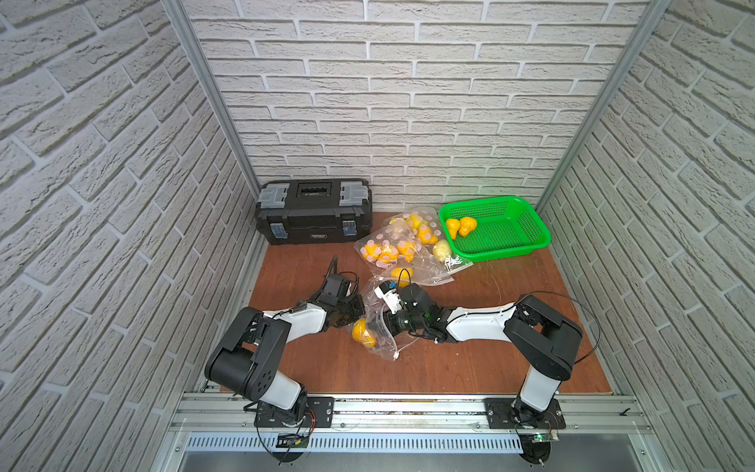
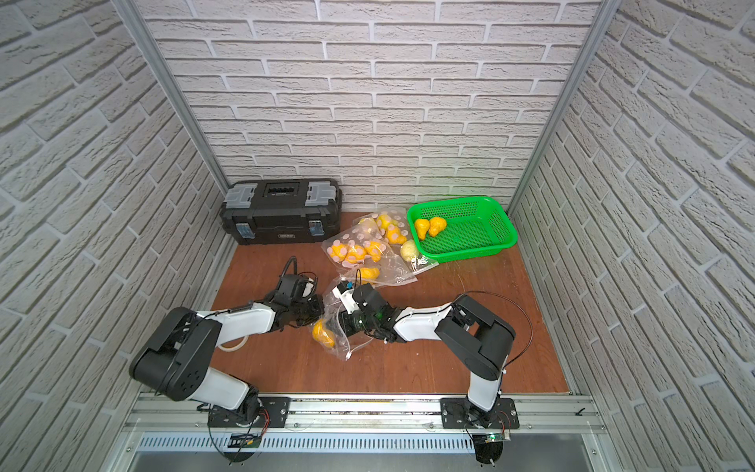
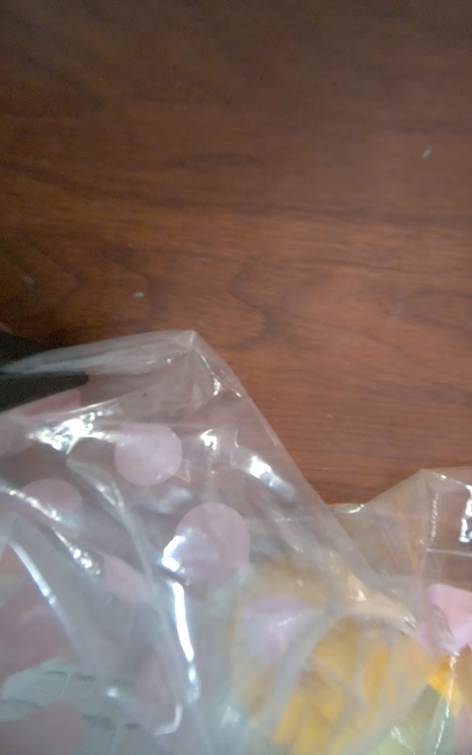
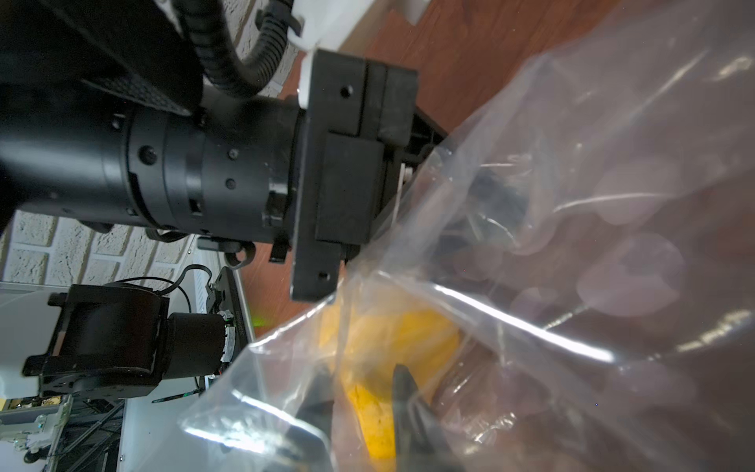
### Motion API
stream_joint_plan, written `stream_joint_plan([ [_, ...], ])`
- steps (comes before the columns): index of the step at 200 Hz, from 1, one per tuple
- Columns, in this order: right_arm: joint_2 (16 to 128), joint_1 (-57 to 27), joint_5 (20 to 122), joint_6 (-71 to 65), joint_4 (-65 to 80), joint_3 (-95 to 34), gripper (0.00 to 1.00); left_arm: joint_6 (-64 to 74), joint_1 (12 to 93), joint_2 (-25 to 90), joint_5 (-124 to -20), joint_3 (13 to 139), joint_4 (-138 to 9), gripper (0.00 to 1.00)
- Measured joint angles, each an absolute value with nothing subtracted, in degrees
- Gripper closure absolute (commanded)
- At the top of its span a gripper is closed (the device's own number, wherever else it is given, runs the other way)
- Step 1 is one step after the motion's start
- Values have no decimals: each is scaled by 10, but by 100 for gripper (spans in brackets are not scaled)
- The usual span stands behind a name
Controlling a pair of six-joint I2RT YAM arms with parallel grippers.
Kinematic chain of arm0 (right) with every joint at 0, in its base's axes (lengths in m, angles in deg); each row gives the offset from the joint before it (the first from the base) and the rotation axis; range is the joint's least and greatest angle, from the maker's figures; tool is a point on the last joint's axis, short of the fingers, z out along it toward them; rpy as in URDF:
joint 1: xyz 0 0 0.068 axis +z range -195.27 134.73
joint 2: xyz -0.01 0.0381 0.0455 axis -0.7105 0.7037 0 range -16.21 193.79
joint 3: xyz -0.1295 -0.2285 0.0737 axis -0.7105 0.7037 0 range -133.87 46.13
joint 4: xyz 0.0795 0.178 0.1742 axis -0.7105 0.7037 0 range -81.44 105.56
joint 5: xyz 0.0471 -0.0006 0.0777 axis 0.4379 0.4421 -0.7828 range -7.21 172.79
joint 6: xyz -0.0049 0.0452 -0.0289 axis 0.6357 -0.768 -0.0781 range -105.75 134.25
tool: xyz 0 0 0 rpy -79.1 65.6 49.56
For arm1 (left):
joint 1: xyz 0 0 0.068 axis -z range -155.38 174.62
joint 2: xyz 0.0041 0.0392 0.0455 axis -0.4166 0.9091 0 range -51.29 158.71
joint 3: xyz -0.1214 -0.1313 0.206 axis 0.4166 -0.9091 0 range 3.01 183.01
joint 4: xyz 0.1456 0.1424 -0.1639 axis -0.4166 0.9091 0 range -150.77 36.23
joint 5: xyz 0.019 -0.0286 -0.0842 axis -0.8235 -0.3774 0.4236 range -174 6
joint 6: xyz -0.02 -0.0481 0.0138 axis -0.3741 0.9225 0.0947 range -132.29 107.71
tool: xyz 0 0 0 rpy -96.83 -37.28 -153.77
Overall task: Open the zip-top bag and take out the pear
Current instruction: Pick up the pear from the zipper food storage bag.
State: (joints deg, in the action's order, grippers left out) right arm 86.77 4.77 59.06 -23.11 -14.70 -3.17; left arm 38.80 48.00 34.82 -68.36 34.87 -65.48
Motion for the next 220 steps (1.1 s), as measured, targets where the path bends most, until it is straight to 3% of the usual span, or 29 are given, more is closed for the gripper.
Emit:
stream_joint_plan([
  [67, 917, 81, 648, -175, -22, -134, 34, 388, 480, 348, -685, 348, -657, 100],
  [141, 985, 97, 695, -135, 64, -233, 25, 397, 478, 350, -685, 344, -669, 100],
  [163, 984, 101, 725, -120, 103, -249, 26, 399, 478, 350, -686, 343, -670, 100],
  [220, 921, 98, 779, -83, 176, -176, 23, 383, 467, 349, -682, 338, -676, 100],
])
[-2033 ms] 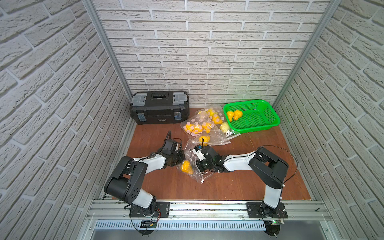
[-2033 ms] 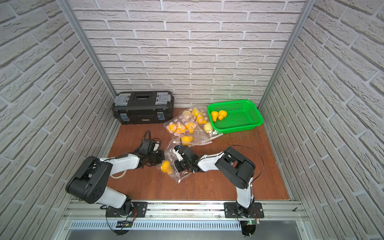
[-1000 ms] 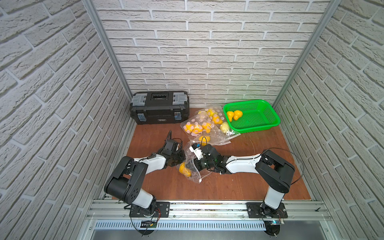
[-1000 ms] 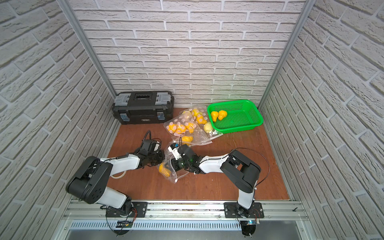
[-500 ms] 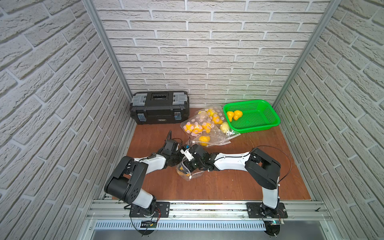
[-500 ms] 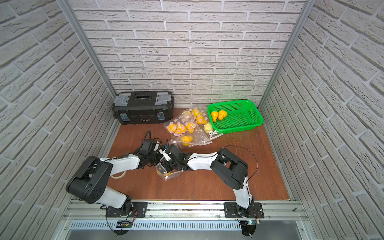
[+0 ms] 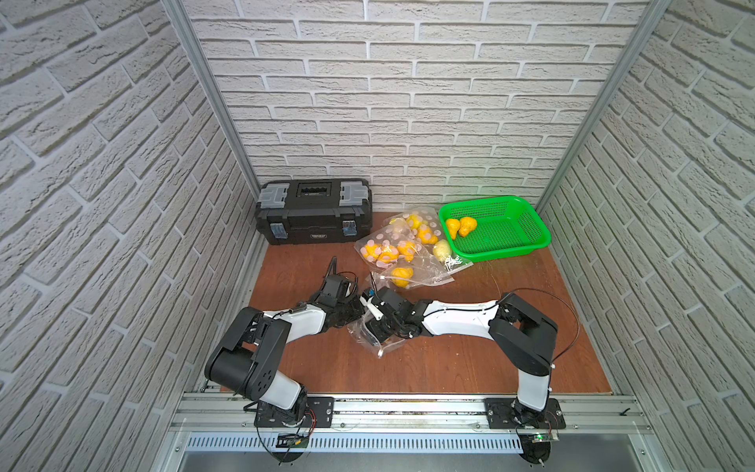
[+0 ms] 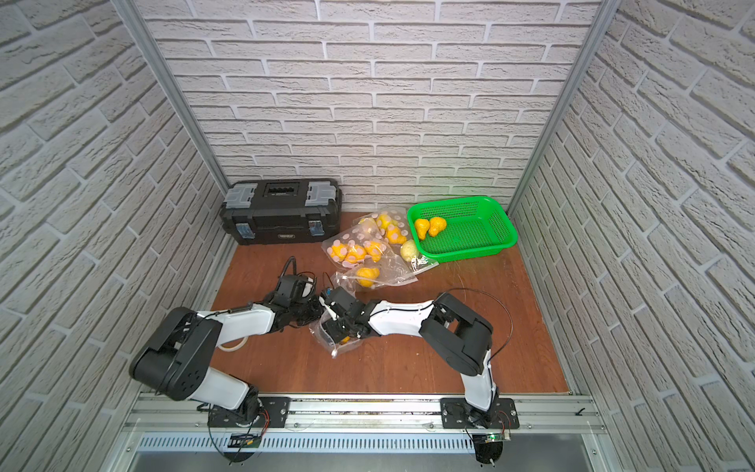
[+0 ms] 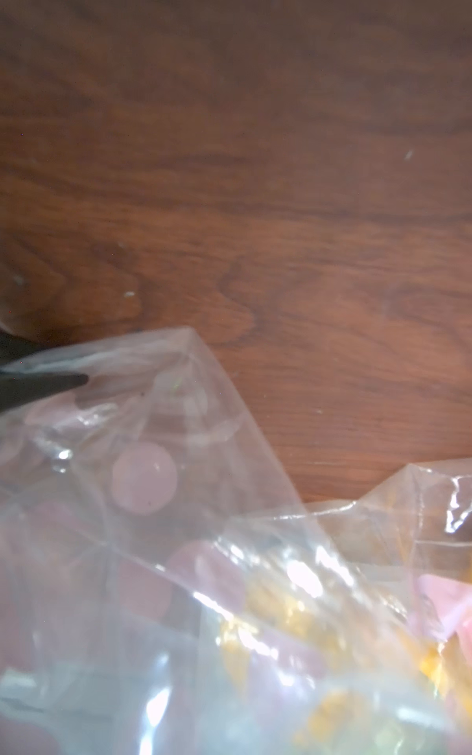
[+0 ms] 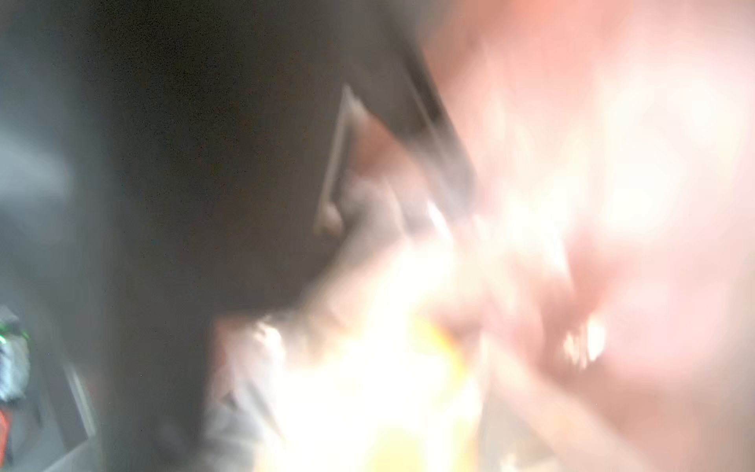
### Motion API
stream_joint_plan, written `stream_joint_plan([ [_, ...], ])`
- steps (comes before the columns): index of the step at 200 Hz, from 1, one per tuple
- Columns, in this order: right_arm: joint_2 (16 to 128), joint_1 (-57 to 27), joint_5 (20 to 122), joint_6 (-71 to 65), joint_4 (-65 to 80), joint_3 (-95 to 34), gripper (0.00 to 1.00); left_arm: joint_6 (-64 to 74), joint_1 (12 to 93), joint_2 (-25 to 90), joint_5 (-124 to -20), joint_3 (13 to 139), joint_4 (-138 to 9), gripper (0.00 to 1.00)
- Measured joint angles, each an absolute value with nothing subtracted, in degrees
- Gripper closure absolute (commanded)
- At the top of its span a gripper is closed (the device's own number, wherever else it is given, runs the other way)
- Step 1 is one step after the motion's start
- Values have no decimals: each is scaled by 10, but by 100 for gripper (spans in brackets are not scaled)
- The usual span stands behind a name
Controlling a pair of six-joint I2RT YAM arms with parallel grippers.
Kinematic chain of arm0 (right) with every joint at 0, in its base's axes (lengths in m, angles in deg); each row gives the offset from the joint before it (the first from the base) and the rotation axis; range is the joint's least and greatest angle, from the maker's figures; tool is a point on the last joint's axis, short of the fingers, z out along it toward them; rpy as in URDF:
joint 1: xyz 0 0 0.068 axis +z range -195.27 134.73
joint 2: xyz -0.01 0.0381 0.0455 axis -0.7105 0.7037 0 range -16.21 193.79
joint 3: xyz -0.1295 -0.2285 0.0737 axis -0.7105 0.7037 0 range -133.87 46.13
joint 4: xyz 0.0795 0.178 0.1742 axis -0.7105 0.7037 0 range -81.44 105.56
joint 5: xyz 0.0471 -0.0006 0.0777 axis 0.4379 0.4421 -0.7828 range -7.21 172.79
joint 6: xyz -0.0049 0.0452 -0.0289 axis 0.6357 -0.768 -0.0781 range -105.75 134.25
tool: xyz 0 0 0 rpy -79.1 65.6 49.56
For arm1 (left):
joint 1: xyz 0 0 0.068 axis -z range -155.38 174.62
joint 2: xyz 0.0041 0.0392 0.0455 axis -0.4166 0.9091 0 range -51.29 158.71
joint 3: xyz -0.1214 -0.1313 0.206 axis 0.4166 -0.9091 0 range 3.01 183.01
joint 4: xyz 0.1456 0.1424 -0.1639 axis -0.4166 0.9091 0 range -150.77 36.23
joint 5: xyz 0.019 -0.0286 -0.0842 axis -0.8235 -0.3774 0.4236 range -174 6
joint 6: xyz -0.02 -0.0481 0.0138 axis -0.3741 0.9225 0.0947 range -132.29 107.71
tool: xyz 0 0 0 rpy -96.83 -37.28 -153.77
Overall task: Open the zip-top bag and take out the pear
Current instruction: Pick up the pear from the zipper food storage bag.
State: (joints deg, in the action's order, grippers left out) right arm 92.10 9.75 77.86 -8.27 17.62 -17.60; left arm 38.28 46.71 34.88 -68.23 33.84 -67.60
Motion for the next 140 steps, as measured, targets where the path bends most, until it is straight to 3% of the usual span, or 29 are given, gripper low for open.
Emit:
stream_joint_plan([
  [34, 888, 79, 777, -70, 195, -141, 26, 372, 453, 348, -674, 337, -674, 100],
  [70, 848, 25, 740, -72, 171, -79, 58, 365, 442, 346, -669, 335, -674, 100],
  [85, 838, 6, 722, -76, 161, -63, 66, 363, 438, 345, -668, 334, -672, 100],
  [96, 834, -7, 710, -76, 156, -56, 65, 362, 437, 344, -669, 334, -670, 100],
  [114, 831, -16, 695, -74, 147, -54, 51, 361, 434, 341, -670, 334, -667, 100],
  [140, 831, -15, 672, -62, 133, -55, 40, 358, 433, 340, -670, 334, -664, 100],
])
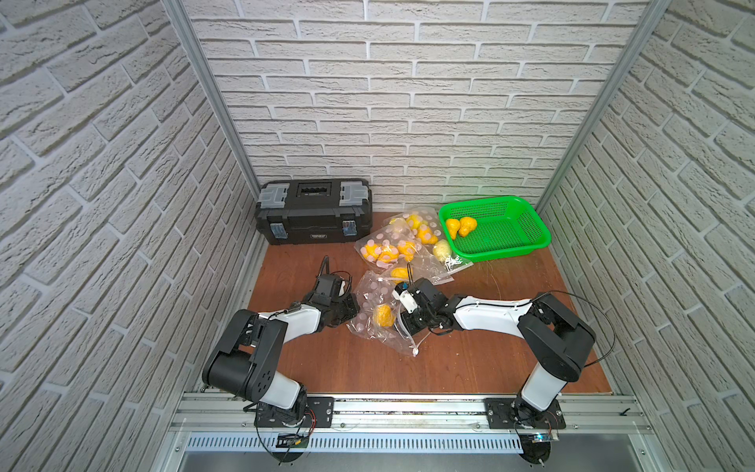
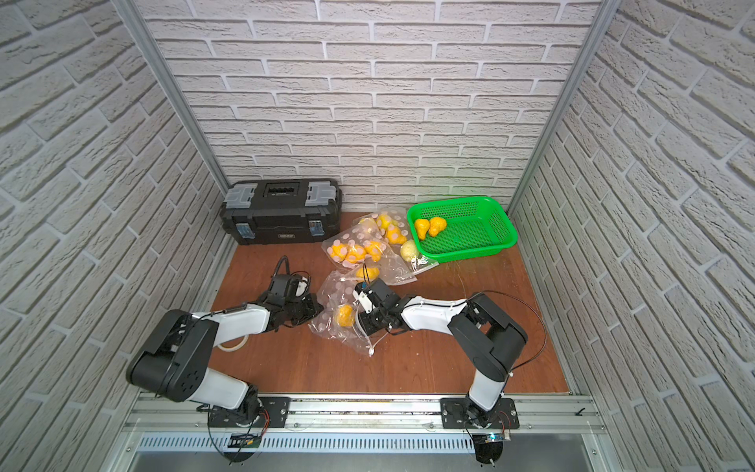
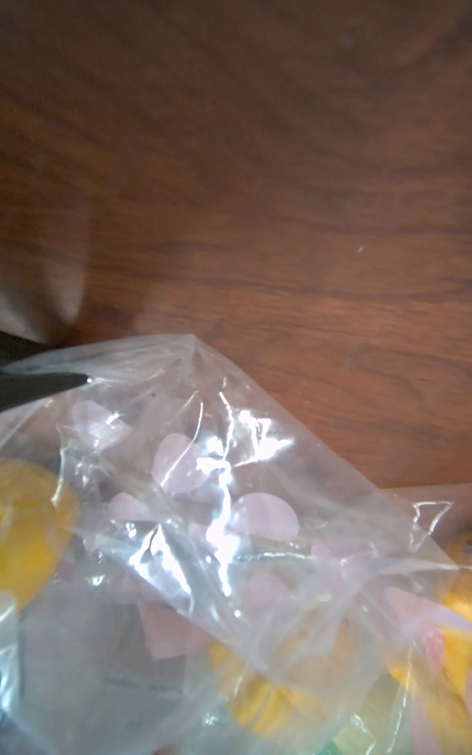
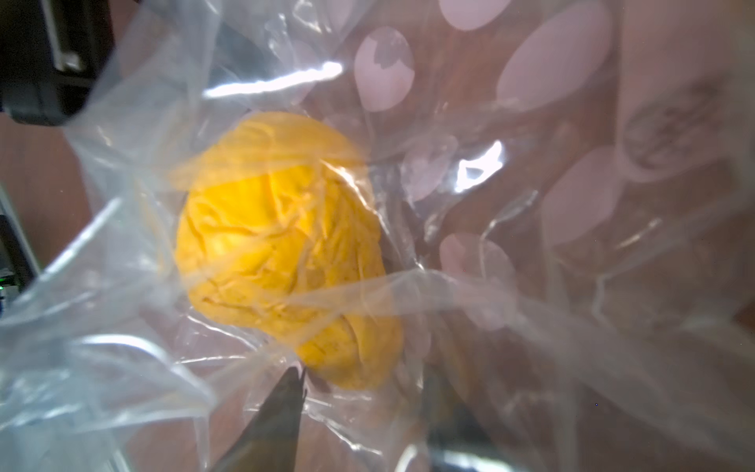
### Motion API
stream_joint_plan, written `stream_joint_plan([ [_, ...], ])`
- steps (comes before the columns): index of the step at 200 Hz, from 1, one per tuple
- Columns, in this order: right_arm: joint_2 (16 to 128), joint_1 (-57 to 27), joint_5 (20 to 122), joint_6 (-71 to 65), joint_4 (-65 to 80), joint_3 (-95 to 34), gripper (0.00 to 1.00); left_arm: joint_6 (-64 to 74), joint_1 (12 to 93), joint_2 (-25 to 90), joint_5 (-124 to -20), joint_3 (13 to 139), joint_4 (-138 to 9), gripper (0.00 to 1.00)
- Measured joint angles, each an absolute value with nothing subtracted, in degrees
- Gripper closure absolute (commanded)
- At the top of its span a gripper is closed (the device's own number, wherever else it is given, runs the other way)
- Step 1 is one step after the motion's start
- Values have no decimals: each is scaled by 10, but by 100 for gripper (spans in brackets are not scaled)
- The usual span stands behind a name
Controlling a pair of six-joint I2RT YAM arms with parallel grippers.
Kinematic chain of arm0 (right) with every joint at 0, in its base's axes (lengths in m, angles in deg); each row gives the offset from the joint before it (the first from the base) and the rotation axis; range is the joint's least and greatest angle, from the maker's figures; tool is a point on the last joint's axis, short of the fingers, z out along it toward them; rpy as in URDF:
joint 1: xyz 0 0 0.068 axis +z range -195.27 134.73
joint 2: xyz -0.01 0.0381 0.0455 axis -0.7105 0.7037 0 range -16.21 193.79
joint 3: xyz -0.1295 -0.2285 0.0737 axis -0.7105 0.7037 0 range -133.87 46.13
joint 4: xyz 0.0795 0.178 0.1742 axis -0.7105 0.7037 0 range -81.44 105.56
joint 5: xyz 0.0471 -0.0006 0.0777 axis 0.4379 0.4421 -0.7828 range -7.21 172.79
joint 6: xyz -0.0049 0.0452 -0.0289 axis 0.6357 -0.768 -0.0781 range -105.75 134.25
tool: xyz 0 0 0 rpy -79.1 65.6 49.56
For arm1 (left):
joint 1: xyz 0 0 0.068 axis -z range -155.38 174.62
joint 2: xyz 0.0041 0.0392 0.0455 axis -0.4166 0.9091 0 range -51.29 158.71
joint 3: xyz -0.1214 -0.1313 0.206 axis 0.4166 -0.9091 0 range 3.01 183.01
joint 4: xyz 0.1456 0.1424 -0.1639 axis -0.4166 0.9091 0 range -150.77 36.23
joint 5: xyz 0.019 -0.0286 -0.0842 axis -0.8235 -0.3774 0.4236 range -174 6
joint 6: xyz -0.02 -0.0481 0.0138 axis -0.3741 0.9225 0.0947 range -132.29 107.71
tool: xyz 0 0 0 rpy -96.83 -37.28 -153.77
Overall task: Open the zip-top bag and take out the pear
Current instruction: Pick up the pear from the zipper food storage bag.
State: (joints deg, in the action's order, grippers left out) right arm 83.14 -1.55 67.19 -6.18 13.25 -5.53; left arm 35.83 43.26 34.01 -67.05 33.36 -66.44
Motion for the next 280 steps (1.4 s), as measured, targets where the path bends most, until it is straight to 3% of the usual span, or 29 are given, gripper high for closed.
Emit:
stream_joint_plan([
  [91, 933, 2, 623, -15, 114, -178, 32, 357, 432, 340, -670, 334, -662, 100],
  [109, 956, 5, 619, -14, 116, -191, 38, 357, 432, 340, -670, 335, -661, 100],
  [124, 961, 7, 618, -14, 113, -194, 53, 357, 432, 340, -670, 335, -660, 100],
  [146, 956, 7, 621, -20, 111, -187, 64, 357, 432, 338, -672, 335, -656, 100],
  [280, 622, -137, 663, -81, 226, 8, 67, 324, 333, 279, -700, 326, -556, 100],
])
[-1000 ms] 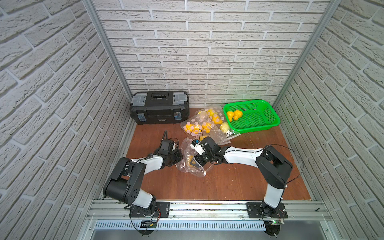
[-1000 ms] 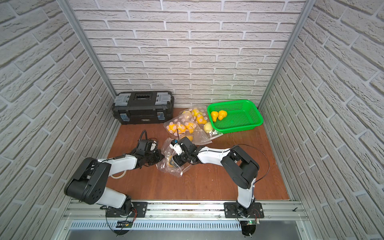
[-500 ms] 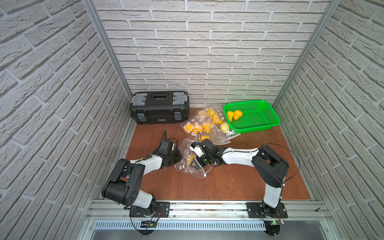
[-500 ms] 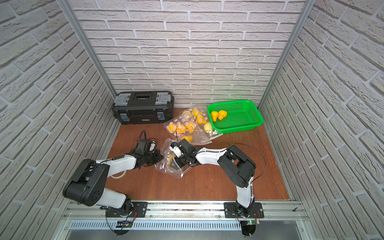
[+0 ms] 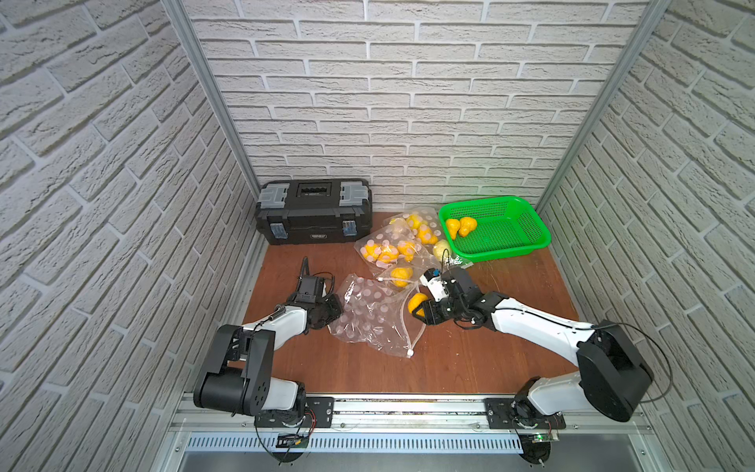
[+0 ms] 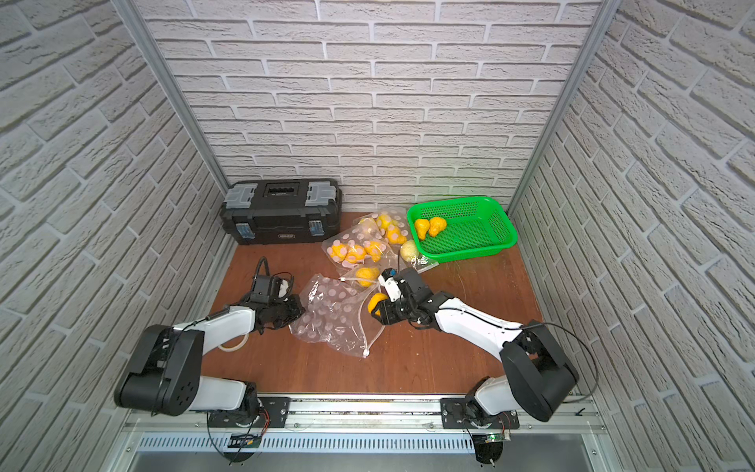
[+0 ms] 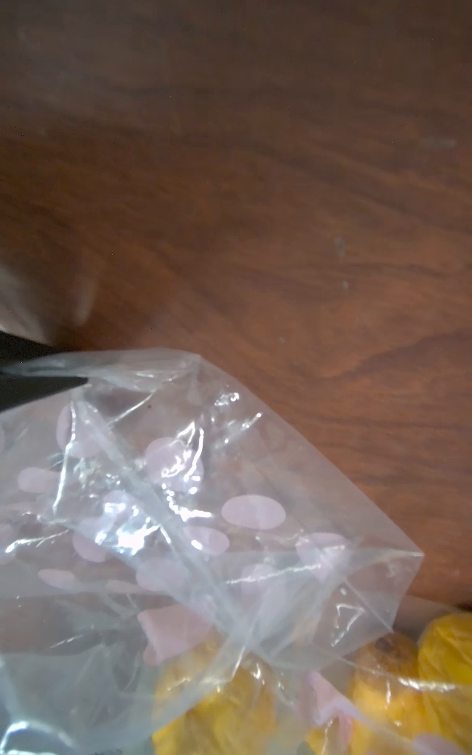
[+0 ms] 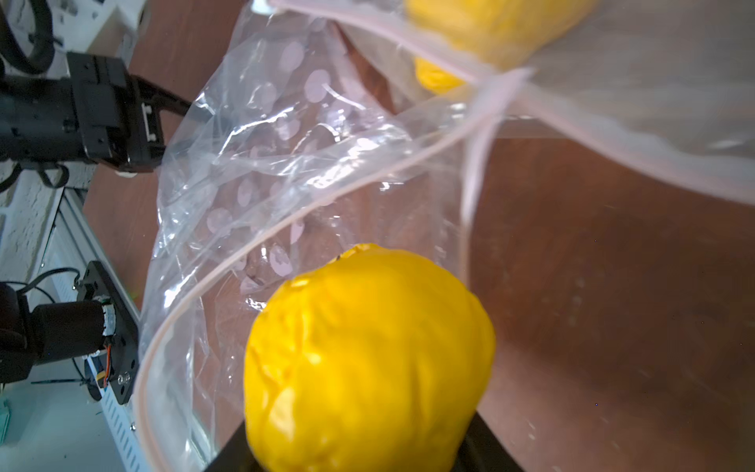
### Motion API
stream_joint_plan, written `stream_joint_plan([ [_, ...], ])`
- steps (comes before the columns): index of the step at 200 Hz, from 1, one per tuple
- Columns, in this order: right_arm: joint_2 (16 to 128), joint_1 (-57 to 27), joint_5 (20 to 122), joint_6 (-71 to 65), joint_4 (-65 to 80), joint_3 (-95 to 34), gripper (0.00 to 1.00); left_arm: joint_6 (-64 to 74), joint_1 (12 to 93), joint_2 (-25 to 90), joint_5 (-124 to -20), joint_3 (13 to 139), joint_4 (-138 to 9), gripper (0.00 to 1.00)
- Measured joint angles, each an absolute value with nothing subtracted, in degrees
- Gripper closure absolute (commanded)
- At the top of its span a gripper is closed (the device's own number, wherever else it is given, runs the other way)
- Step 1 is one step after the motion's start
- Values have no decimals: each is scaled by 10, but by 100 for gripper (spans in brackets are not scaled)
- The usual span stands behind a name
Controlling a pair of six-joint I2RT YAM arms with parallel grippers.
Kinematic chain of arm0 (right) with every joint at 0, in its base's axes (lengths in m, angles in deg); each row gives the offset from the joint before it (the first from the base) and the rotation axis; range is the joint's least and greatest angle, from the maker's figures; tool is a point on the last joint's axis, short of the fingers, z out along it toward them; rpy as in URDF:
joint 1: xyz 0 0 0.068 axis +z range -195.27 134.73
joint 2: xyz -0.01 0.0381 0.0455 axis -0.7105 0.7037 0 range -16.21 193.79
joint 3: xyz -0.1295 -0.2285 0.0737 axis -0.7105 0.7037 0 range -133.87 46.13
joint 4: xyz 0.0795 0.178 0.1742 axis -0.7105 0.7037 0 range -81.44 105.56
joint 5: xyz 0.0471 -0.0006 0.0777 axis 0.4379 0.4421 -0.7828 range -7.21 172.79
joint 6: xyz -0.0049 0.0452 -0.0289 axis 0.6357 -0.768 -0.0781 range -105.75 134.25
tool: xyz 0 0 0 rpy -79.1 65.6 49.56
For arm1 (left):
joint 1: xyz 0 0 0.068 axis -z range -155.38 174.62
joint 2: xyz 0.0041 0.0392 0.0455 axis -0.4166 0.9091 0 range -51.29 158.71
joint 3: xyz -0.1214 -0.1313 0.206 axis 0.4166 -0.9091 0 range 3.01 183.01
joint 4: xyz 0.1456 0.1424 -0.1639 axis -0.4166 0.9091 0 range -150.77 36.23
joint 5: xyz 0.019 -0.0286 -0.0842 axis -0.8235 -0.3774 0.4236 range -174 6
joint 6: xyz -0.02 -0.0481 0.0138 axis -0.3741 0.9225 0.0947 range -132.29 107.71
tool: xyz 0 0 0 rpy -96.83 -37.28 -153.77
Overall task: Open the zip-top bag and take out the pear
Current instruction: Pick up the pear from the zipper food storage bag, then place the pear in the basket.
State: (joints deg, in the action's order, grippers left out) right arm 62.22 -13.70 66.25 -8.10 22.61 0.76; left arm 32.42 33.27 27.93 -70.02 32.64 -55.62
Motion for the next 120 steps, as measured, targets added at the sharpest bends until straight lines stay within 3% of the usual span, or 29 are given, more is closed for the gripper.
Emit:
stream_joint_plan([
  [55, 590, -272, 711, -70, 313, -88, 67, 322, 318, 255, -720, 324, -515, 100],
  [120, 819, -436, 719, -27, 359, -369, 67, 322, 320, 260, -703, 324, -521, 100],
])
